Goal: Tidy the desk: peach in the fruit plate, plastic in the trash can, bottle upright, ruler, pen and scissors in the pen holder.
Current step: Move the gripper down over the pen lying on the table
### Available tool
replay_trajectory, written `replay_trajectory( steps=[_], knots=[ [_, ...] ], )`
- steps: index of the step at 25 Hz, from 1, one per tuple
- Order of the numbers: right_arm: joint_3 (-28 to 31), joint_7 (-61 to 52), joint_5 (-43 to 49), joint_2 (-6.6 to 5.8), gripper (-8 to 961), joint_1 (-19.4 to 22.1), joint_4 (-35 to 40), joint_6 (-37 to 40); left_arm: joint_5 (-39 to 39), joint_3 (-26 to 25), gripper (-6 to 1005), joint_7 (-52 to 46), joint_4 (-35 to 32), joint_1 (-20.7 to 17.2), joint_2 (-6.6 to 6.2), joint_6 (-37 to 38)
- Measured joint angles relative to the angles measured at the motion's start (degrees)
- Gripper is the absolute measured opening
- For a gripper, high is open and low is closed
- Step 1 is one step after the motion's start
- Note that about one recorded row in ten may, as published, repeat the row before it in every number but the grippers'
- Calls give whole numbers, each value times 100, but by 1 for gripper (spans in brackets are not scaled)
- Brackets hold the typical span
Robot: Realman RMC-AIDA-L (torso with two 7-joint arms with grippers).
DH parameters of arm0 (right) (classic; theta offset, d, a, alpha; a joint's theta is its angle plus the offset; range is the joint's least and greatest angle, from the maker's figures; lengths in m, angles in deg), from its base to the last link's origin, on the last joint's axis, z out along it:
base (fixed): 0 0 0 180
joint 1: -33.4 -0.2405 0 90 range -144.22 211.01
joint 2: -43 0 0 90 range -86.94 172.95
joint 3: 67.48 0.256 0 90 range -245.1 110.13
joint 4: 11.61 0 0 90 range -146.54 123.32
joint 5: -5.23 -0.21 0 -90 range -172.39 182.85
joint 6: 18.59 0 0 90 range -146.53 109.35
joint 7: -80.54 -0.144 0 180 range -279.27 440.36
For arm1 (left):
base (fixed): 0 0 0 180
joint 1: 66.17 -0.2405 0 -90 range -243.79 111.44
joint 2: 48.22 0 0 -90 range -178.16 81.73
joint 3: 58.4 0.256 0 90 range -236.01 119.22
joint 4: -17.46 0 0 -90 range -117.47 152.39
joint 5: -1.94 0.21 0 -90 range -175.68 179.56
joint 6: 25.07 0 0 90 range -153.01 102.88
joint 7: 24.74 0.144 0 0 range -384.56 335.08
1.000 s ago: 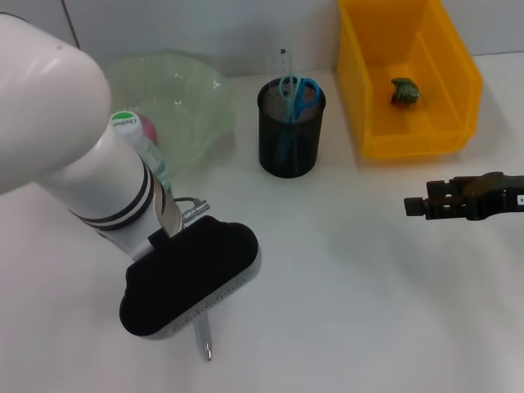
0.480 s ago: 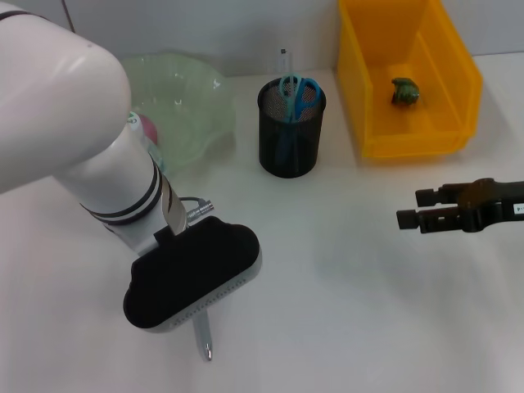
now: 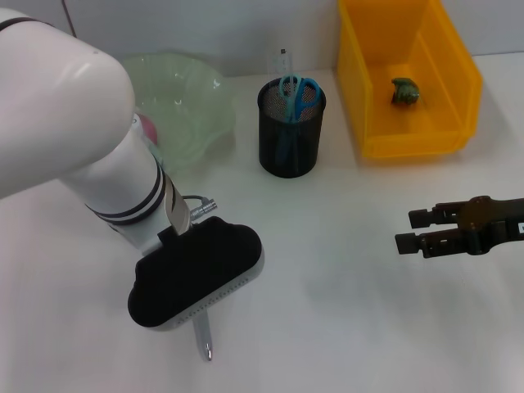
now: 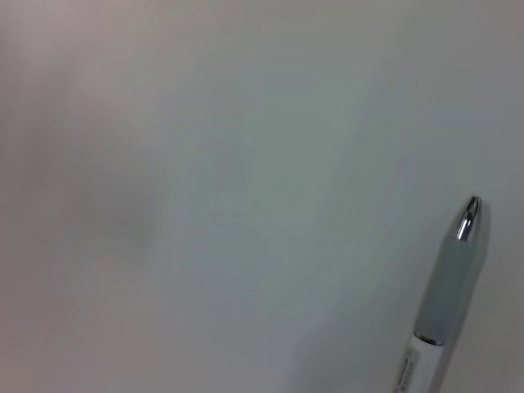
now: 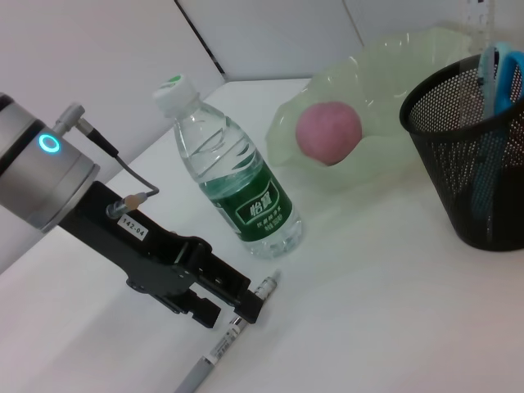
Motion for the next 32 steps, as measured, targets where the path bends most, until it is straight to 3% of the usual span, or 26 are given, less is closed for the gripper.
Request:
replay_trajectory(
  steps=[32],
  knots=[
    [-7,-5,12,38,807,-12,29,-21,-41,258,601,161,371,181,9,-43]
  ],
)
